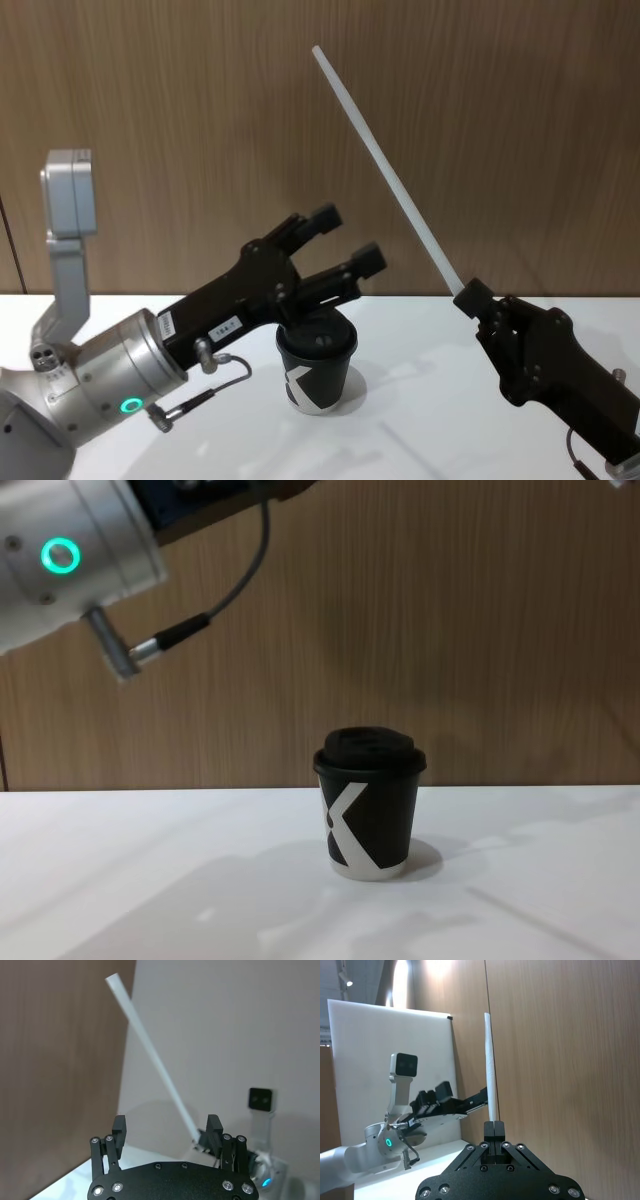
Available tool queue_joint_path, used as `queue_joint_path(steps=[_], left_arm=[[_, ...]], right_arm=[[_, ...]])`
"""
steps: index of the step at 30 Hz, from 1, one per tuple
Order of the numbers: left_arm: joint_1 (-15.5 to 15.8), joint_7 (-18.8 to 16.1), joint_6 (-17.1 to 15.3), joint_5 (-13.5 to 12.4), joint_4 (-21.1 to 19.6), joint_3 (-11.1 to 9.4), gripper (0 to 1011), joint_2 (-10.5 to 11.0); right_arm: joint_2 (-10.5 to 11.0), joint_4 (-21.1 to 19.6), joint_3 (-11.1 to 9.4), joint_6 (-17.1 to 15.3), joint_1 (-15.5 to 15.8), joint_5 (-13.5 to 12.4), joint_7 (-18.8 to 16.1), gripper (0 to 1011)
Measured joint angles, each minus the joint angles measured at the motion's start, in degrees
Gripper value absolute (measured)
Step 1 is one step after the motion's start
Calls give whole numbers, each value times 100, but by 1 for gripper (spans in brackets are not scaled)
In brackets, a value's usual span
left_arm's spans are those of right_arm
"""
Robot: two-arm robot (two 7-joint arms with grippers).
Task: Pick up the straw with one hand, pass it to the other hand, and insert it into the cup.
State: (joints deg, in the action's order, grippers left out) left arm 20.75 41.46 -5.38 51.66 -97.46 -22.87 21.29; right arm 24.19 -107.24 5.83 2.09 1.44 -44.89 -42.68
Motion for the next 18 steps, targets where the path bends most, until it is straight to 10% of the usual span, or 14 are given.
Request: queue_joint_path(steps=[18], left_arm=[[177,243,-43,458,157,-216,1003,-286]], right_arm=[[0,0,0,0,0,0,0,3]])
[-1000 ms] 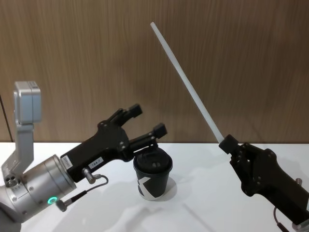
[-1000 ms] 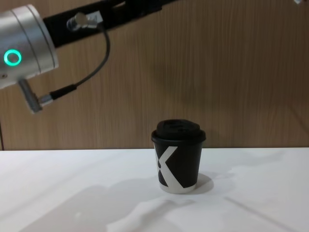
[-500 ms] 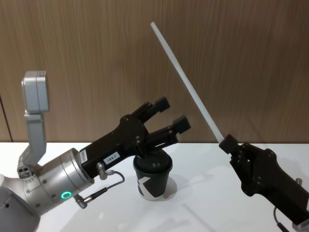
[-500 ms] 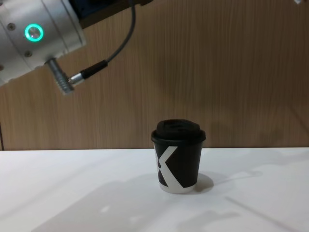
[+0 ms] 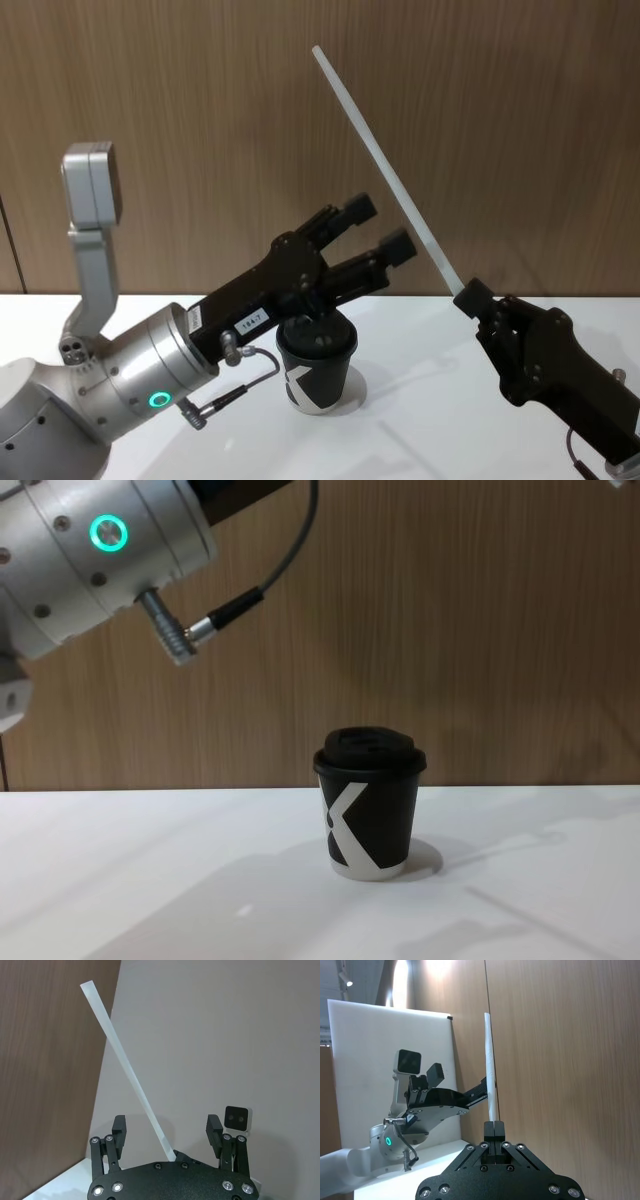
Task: Pick up the straw with one hand, pass it to the other hand, and insert it into the cup.
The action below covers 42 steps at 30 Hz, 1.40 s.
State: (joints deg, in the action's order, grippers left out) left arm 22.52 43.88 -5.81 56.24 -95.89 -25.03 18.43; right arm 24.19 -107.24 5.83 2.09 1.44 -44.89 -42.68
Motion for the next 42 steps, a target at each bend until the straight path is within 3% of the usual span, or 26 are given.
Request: queue_joint_path(steps=[30,35,38,42], left_arm=[[404,-69,95,145,615,-369,1003,-379],[431,-73,114,156,663,-391,933,-405],[443,-75,124,160,684,-401,823,-414],[458,-78,135,164,707,-413,748,-427]], right_arm=[[0,0,0,0,0,1,0,2],[0,0,0,0,0,2,0,3],[0,0,0,0,0,2,0,3],[0,0,0,0,0,2,0,3]])
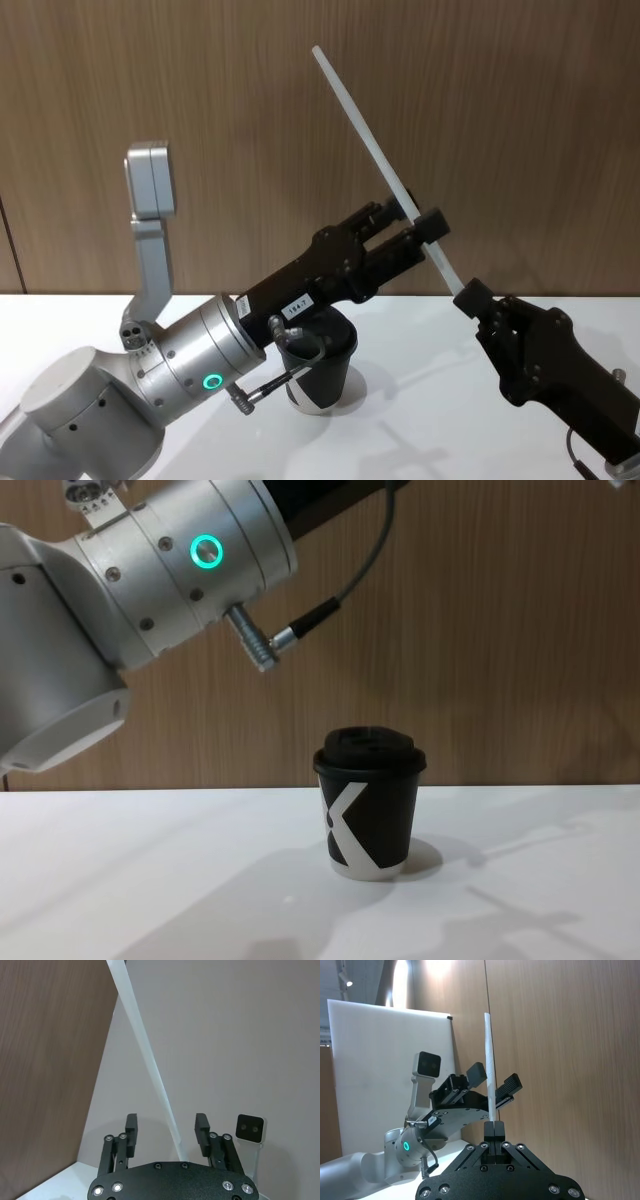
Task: Pick up the straw with one hand, pass it to the other hand, and insert it into the cup.
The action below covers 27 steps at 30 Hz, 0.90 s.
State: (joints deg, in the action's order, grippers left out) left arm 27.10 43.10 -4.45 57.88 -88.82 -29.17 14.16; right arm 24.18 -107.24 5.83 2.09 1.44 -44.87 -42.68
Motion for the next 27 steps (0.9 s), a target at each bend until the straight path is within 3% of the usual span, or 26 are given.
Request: queue_joint_path(steps=[16,20,27], left_arm=[[21,-5,16,9,38,-19,202,-20],[23,-4,18,10,41,-22,124,-22],[26,-3,20,10,45,-25,74,-25]], right_arm=[[0,0,0,0,0,0,1,2],[0,0,0,-1,0,0,1,2],[1,0,0,0,0,0,1,2]])
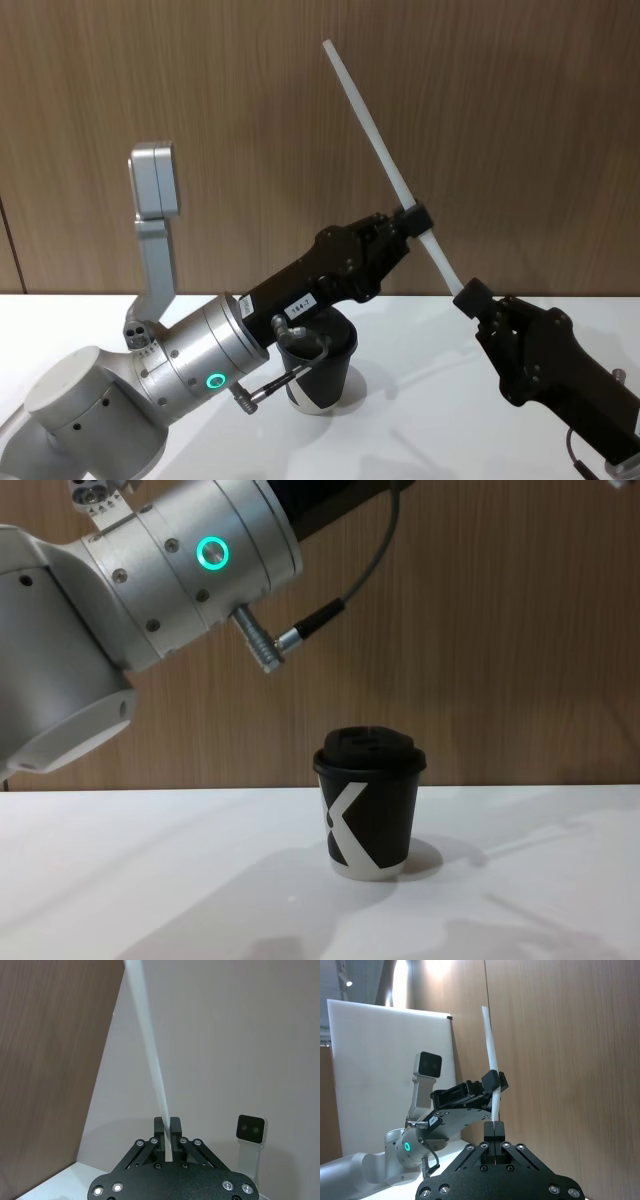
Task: Pick up the straw with one hand, pass it to the other hand, and insert it into the cup.
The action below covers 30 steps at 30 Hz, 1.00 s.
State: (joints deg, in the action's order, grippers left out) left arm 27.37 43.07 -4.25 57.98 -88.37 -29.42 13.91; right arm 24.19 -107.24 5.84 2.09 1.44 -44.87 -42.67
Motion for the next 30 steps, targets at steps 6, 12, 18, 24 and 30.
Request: queue_joint_path(steps=[6,12,18,24,30], left_arm=[[3,-3,2,0,6,0,38,-2],[3,-4,2,-1,7,1,7,-2],[3,-4,2,-2,7,0,5,-1],[14,-56,13,-60,-26,-22,5,40],[54,-241,23,-305,-173,-84,5,190]], right_arm=[[0,0,0,1,0,0,-1,107],[0,-1,0,1,0,-1,-1,291],[0,0,0,0,0,-1,-1,450],[0,-1,0,0,0,-1,-1,648],[-1,0,0,0,0,-1,-1,841]])
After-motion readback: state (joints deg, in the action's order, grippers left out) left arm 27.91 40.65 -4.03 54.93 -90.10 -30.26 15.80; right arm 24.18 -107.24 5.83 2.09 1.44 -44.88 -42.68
